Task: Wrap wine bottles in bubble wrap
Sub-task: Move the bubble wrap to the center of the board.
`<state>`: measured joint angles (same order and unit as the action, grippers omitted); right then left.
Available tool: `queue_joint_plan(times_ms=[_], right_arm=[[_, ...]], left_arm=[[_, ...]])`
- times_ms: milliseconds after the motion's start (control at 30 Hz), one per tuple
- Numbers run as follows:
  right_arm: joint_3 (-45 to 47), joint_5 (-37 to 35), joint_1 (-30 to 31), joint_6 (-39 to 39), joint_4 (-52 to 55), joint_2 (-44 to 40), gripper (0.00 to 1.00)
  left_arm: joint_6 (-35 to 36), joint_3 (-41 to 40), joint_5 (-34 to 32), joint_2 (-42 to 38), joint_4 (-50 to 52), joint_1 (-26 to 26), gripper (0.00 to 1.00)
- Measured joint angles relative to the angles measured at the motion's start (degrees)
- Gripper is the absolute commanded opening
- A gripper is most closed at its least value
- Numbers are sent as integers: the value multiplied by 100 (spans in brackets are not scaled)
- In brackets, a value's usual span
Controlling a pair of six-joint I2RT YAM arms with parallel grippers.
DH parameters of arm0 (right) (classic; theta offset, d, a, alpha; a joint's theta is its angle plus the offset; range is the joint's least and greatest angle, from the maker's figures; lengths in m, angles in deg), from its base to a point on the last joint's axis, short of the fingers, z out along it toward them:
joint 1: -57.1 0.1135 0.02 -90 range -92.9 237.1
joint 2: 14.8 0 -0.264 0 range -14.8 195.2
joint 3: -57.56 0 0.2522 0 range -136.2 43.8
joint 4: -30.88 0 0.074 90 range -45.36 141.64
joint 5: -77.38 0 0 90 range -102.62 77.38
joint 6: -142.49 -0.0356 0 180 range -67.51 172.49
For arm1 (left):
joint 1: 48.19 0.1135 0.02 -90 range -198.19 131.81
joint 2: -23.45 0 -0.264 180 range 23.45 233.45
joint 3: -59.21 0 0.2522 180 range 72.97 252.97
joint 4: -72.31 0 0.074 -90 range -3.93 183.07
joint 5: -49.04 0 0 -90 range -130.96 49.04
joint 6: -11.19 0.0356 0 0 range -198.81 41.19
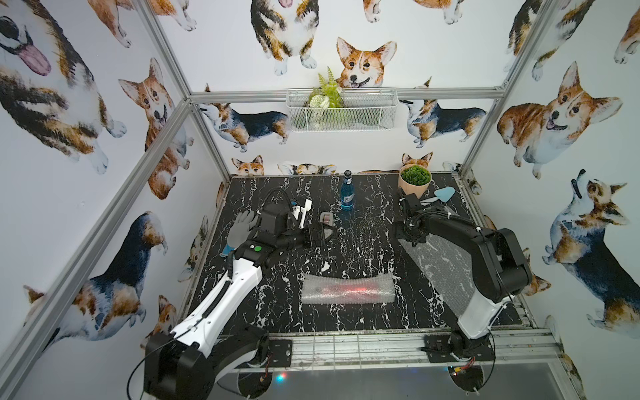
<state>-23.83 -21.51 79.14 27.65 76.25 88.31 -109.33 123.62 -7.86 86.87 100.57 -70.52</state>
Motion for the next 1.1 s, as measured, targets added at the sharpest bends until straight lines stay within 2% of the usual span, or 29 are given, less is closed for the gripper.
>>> queue_joint_plan(times_ms=[200,400,567,600,833,967,1100], right_arm=[[-227,-140,31,203,61,555,57],[-358,-85,4,186,-59,715,34],[-321,92,2,70,-249,721,6],[-317,131,2,57,-271,713,3],[-459,651,181,-391,26,581,0],[-994,1067,468,-1012,13,649,0],[-1742,1204,678,-1679,-74,1067,0]], left_arm=[[55,-76,-2,-28,125,50,100],[138,-85,-2,-48,208,66,100],[175,-116,-7,-144,297,94,100],[181,-116,-7,-162,319,98,100],[223,-363,-2,-267,476,155,100],[225,-404,4,-291,463,184,100],[223,-455,35,-302,481,216,100]])
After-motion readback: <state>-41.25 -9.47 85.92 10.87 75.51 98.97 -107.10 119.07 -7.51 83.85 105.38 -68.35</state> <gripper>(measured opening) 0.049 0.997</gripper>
